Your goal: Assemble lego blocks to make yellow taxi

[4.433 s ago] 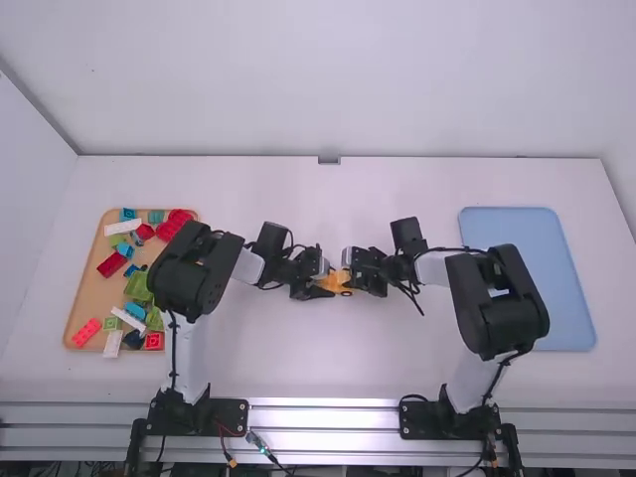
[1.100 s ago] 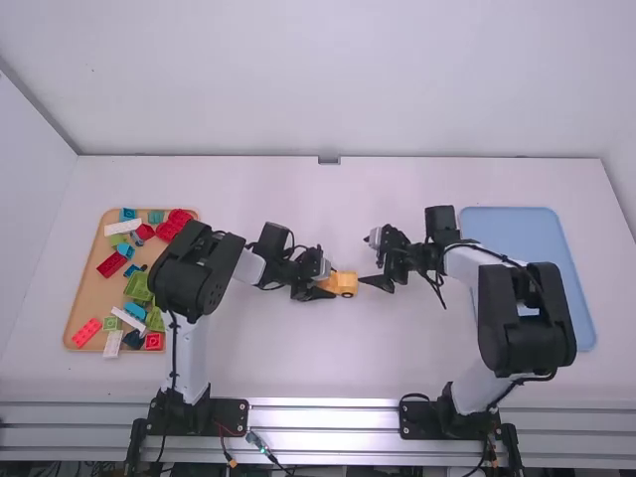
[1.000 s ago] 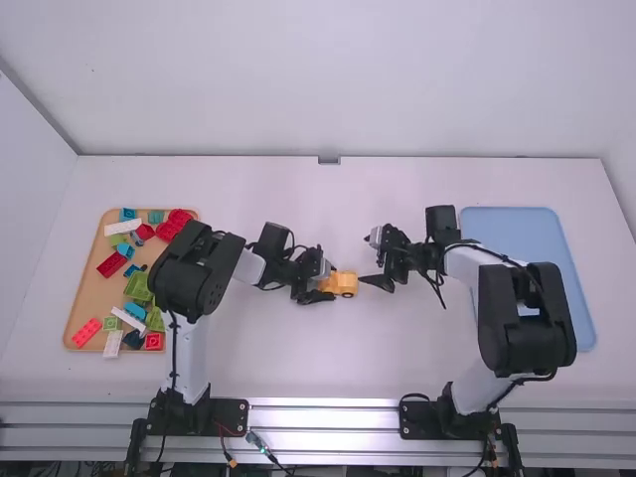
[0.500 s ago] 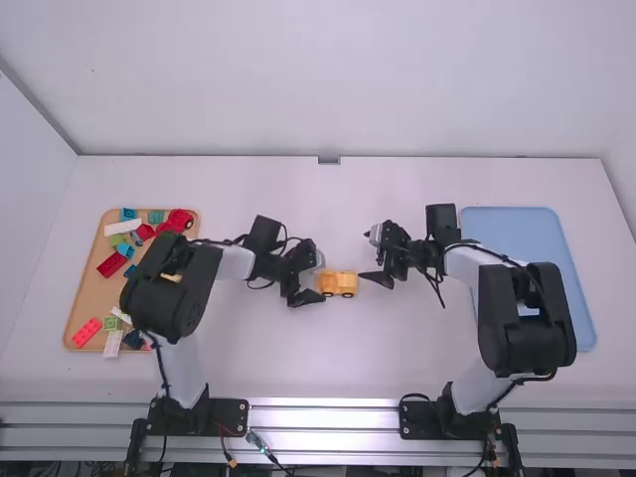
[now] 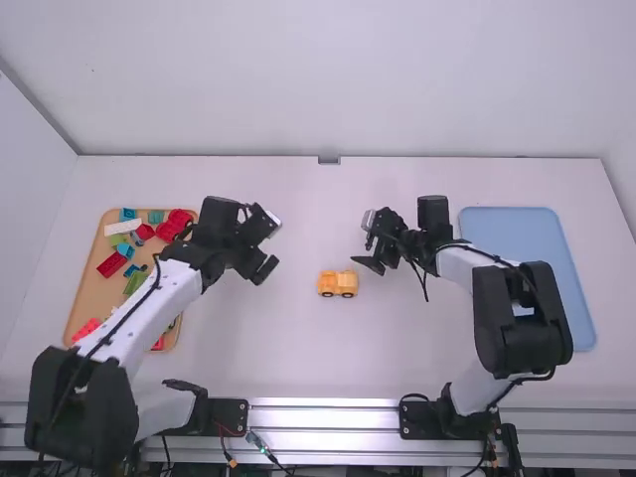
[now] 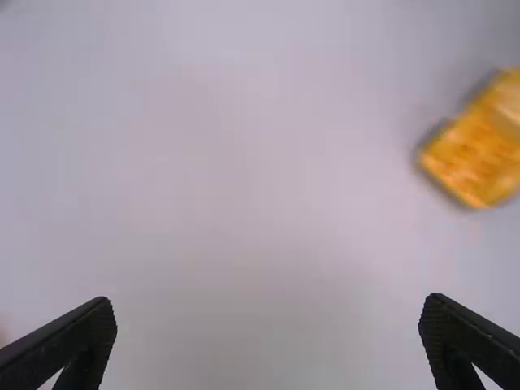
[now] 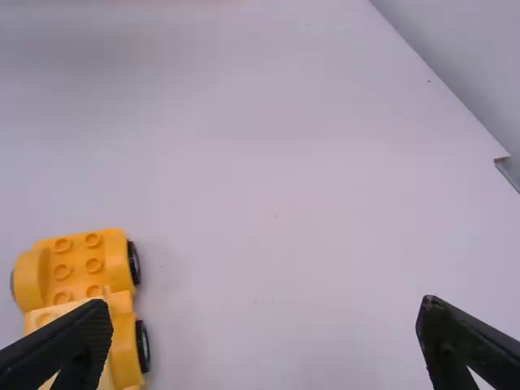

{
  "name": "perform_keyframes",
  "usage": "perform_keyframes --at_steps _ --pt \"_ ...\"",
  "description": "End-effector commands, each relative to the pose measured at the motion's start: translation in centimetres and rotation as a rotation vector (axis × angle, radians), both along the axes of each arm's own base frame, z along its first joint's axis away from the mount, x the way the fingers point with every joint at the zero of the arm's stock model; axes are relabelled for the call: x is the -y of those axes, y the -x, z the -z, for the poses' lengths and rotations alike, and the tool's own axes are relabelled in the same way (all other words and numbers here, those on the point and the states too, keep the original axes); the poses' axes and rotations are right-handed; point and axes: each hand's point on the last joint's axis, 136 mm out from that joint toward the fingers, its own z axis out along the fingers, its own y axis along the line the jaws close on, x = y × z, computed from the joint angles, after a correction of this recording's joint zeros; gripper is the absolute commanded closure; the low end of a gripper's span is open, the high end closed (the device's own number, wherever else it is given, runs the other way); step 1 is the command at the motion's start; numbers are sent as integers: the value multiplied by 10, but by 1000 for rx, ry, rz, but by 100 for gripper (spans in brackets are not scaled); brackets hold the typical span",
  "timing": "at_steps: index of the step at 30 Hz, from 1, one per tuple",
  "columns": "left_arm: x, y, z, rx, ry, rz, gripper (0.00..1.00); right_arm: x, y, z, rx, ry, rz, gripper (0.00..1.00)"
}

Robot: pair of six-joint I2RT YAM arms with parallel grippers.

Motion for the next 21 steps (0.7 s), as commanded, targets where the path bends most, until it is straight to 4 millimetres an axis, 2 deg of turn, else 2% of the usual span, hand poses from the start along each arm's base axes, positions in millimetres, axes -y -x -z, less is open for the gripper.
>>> perform_keyframes --at_steps 1,2,5,8,13,14,16,17,18,21 --pt "-71 -2 -25 102 -79 -514 1 2 -10 -15 4 -20 49 1" --pt "-80 0 -28 118 -89 -571 1 2 -12 -16 5 -24 55 1" --pt "-127 16 -48 239 -109 -942 1 10 -23 -25 -5 -68 119 1" --pt "-143 29 -50 272 -52 -1131 1 16 -33 -33 -27 -118 175 1" --pt "-143 31 -22 80 50 -1063 1 31 -46 -44 -59 -188 262 1" --pt "-149 32 -18 59 68 -1079 1 33 -48 -46 -62 -196 272 1" --pt "-174 40 -9 15 103 -1163 1 36 -50 -49 -69 -216 289 1" --pt "-174 40 -9 15 103 -1163 1 36 -50 -49 -69 -216 289 1" --pt "-188 46 -2 -24 137 -1205 1 34 -50 -52 -72 -230 285 1" --pt "-199 50 12 -109 224 -1192 1 30 -47 -57 -59 -250 248 1"
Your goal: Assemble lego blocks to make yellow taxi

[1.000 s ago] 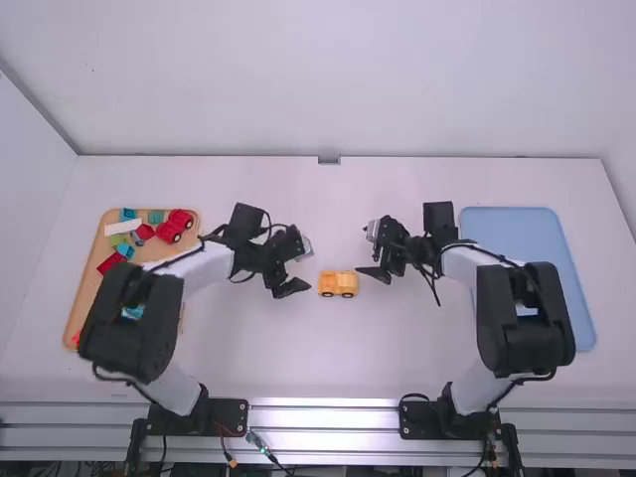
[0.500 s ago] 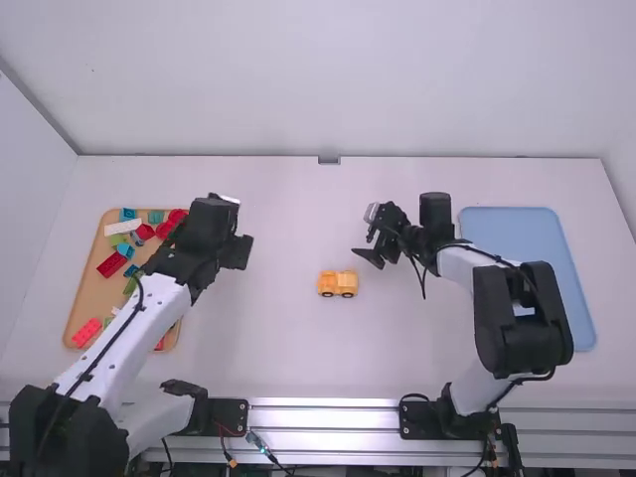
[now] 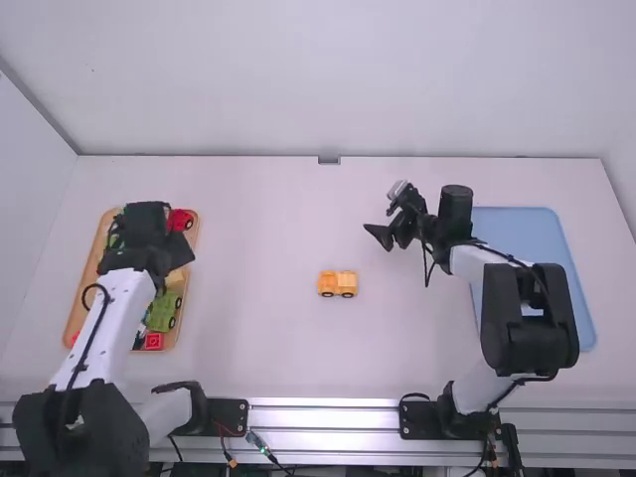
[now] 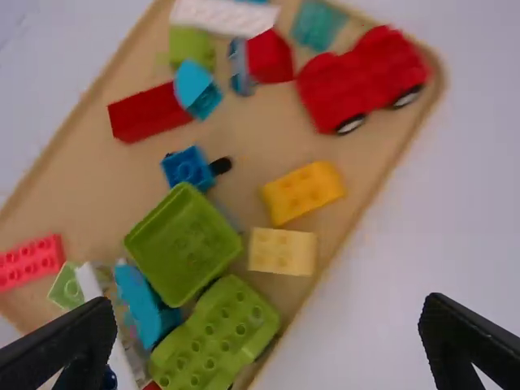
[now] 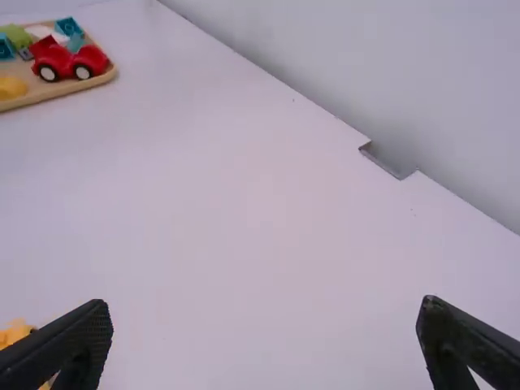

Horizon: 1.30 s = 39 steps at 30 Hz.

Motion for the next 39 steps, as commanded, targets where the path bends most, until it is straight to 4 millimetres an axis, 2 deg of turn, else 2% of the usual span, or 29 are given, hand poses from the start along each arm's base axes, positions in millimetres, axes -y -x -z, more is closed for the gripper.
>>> perform_keyframes --at_steps 1,7,10,14,17,18,23,25,26,27,29,32,39 --pt "8 -4 16 -3 161 87 1 -7 1 -21 21 -47 -34 1" --pt "-7 -2 40 -115 218 54 1 -12 1 -28 23 -62 -55 1" --pt "-3 -10 50 -209 235 150 1 -13 0 -29 18 -68 -50 1" --pt "-13 -20 59 -351 242 243 0 -11 0 -29 18 -68 -46 1" --pt "-16 -32 65 -467 218 440 3 -9 -1 -29 19 -68 -41 1" --pt "-17 -33 65 -473 215 451 3 -8 -1 -29 19 -69 -40 1" --pt "-25 -45 71 -583 108 811 1 -2 -3 -28 16 -68 -24 1" --pt "-27 -47 71 -622 34 1020 14 -2 -4 -29 24 -68 -25 1" --pt "-27 -47 71 -626 31 1033 17 -2 -4 -30 25 -69 -25 1" --pt "-22 -44 72 -644 21 1139 27 -2 -5 -31 35 -70 -25 1" --pt "-9 -35 75 -646 46 1311 27 -3 -9 -38 38 -96 -7 1" --pt "-6 -29 79 -663 28 1446 34 -2 -14 -48 38 -136 18 1" --pt "-8 -25 95 -661 6 1488 28 15 -20 -58 7 -205 66 1"
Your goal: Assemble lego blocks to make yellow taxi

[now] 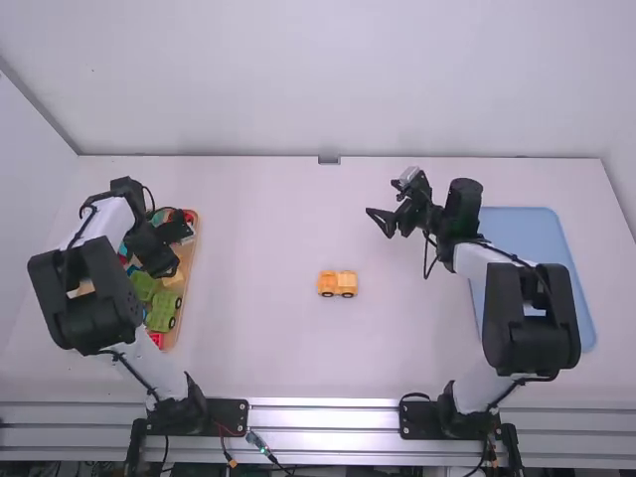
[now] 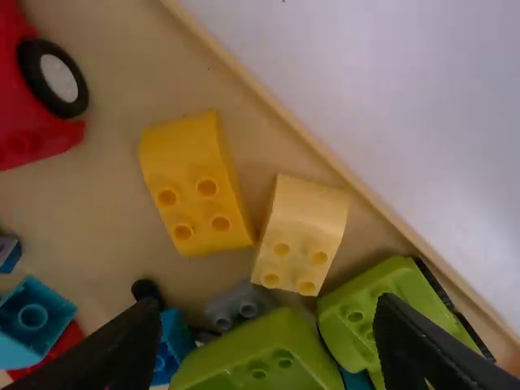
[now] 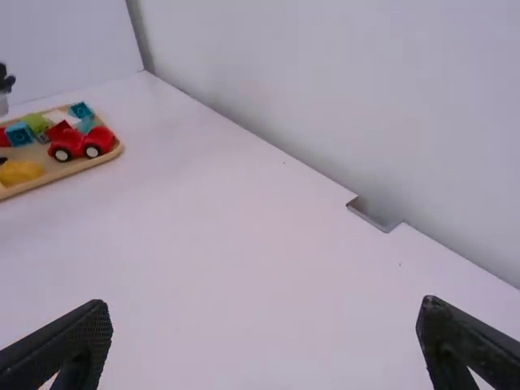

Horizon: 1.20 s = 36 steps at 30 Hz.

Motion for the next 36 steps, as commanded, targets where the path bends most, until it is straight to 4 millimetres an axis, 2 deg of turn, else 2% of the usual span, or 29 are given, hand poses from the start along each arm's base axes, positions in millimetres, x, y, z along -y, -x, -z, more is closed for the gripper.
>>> perform_keyframes --at_steps 1,5,13,30,34,36 --pt "6 11 11 -32 37 91 28 7 -4 -21 -8 -56 13 1" --pt "10 22 22 -59 46 138 35 16 -5 -22 -22 -73 27 1" --pt "4 25 39 -44 11 121 41 15 -5 -22 -20 -70 30 1" --pt "4 15 58 0 19 94 44 14 -5 -22 -24 -71 27 1" --pt "5 16 61 -10 25 96 48 14 -5 -21 -25 -70 27 1" --pt "5 16 62 -11 26 95 57 14 -4 -21 -28 -71 27 1"
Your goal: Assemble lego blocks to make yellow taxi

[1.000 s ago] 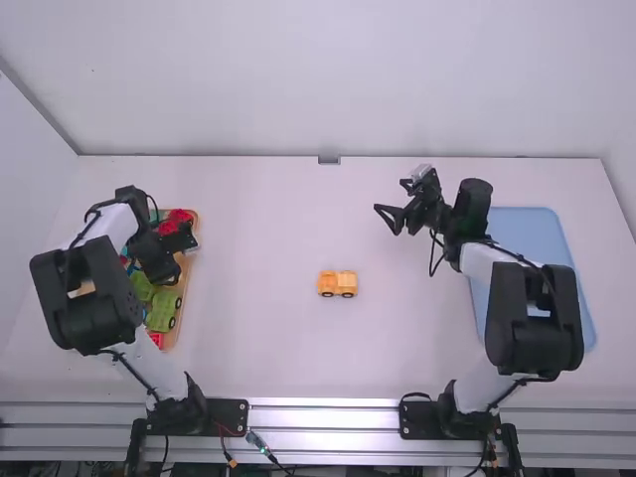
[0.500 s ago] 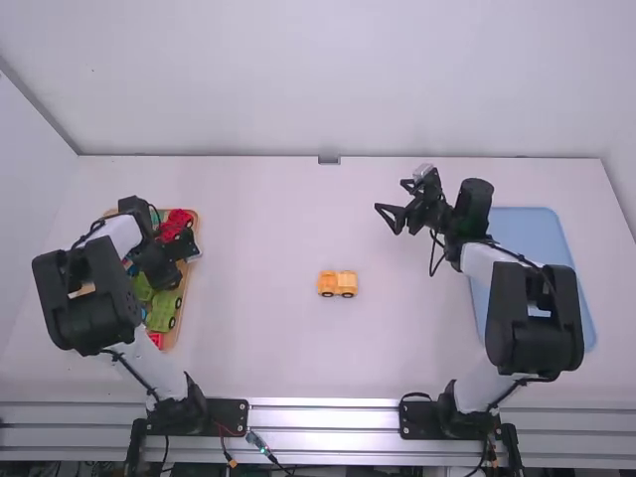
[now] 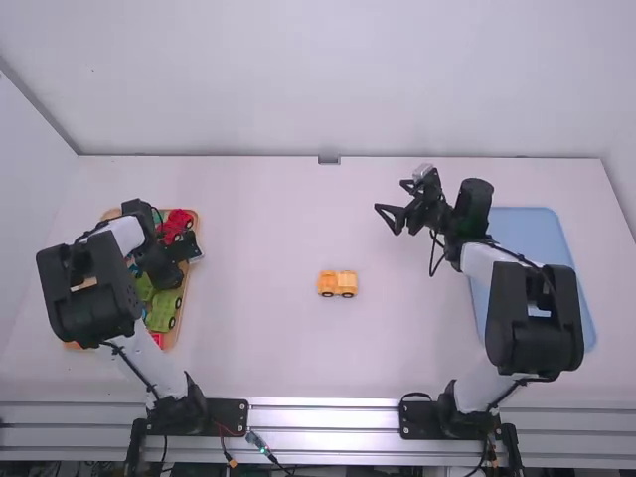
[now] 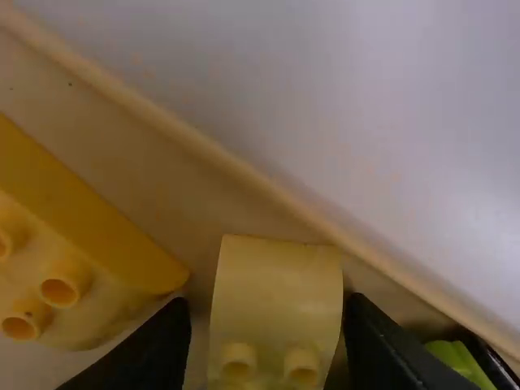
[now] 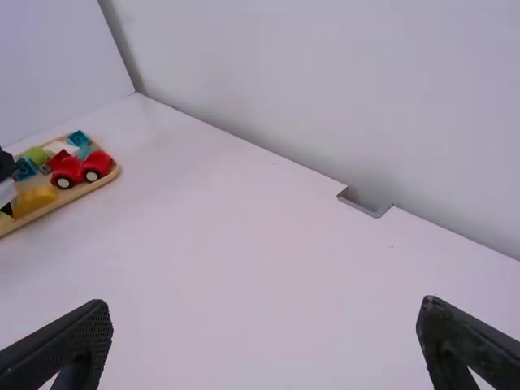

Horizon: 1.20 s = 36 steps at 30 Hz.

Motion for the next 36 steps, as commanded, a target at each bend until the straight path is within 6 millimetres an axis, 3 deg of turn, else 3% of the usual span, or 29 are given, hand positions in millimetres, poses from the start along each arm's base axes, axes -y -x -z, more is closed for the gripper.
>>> perform_keyframes --at_steps 1,3,4,7,13,14,19,24,27,30,31,35,36 --pt "4 7 7 -22 23 -9 60 -2 -2 -19 41 -6 -11 1" --pt "3 6 7 -18 20 -10 69 -2 -2 -19 41 -6 -10 1" --pt "3 6 7 -18 21 -9 80 -2 -2 -19 41 -5 -10 1" --pt "3 5 7 -17 21 -8 88 -2 -2 -19 41 -6 -11 1" --pt "-1 -5 0 13 12 -80 93 -4 -2 -19 49 -2 -15 1" --pt "-3 -13 -6 35 8 -152 98 -9 0 -19 67 12 -31 1" --pt "-9 -48 -37 132 -4 -516 98 -20 0 -19 142 71 -54 1" --pt "20 -57 -63 92 70 -621 98 -23 -4 -23 154 92 -19 1" --pt "41 -64 -77 78 93 -768 98 -21 -3 -30 170 90 -20 1" --pt "65 -62 -79 41 101 -867 98 -24 -1 -32 186 97 -28 1" --pt "65 -62 -79 41 101 -867 98 -24 -1 -32 186 97 -28 1" --pt "103 -71 -77 42 146 -1096 98 -23 -2 -32 219 122 -34 1" --pt "123 -77 -73 51 174 -1113 98 -23 -2 -32 223 126 -36 1"
